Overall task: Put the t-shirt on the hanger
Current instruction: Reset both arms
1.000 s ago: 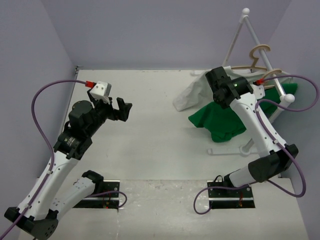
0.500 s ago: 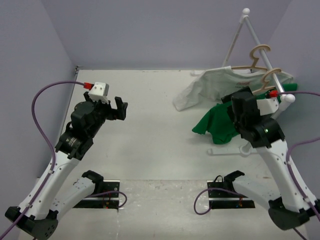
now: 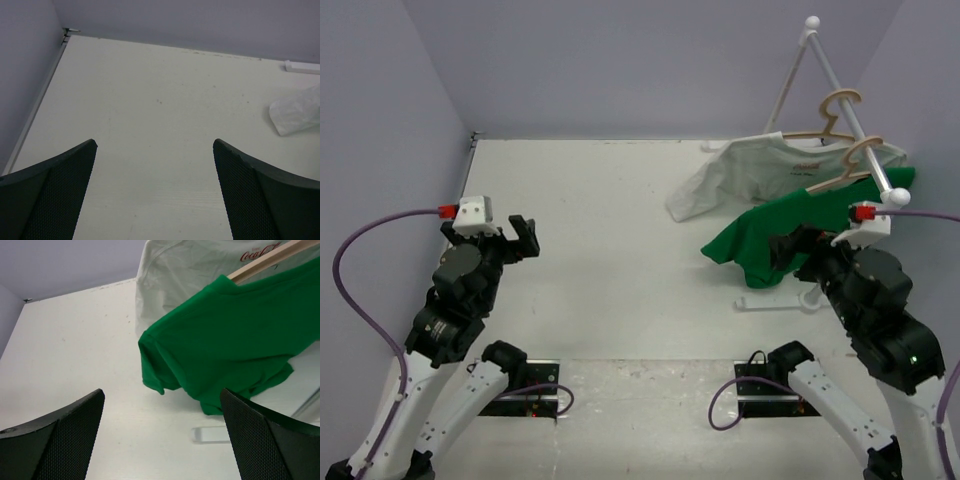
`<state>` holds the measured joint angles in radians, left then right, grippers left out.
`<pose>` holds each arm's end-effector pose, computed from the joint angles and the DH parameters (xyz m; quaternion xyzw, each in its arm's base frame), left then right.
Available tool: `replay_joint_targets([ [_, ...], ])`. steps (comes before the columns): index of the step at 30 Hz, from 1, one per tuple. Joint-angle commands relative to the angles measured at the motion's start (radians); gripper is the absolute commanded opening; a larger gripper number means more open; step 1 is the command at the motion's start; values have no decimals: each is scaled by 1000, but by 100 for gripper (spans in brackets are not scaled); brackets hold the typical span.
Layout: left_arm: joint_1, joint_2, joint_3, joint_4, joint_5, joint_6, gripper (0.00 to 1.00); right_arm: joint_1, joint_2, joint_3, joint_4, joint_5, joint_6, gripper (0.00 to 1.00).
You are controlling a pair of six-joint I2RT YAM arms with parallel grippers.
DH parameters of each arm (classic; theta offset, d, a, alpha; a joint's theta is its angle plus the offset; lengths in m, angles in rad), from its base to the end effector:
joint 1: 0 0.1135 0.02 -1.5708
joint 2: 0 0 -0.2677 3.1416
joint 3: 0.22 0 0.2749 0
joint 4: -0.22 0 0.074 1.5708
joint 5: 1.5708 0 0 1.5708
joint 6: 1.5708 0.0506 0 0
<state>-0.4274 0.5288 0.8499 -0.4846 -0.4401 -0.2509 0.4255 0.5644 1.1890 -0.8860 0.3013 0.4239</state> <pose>0.1388 -0.0395 0.3707 -0.0751 0.7537 -0.0531 0.6508 0.0923 0.0253 0.4306 0.0908 0.7843 0.1396 0.5976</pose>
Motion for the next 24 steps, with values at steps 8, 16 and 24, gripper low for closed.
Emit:
replay_joint_targets([
  [8, 1, -205, -144, -42, -52, -25, 100, 2, -329, -78, -64, 6, -232, 99],
  [16, 1, -275, -147, -34, 9, 4, 100, 2, -480, -147, -54, -12, -252, 99],
  [24, 1, -281, -157, -29, 23, 12, 100, 1, -469, -158, -41, -28, -252, 99],
])
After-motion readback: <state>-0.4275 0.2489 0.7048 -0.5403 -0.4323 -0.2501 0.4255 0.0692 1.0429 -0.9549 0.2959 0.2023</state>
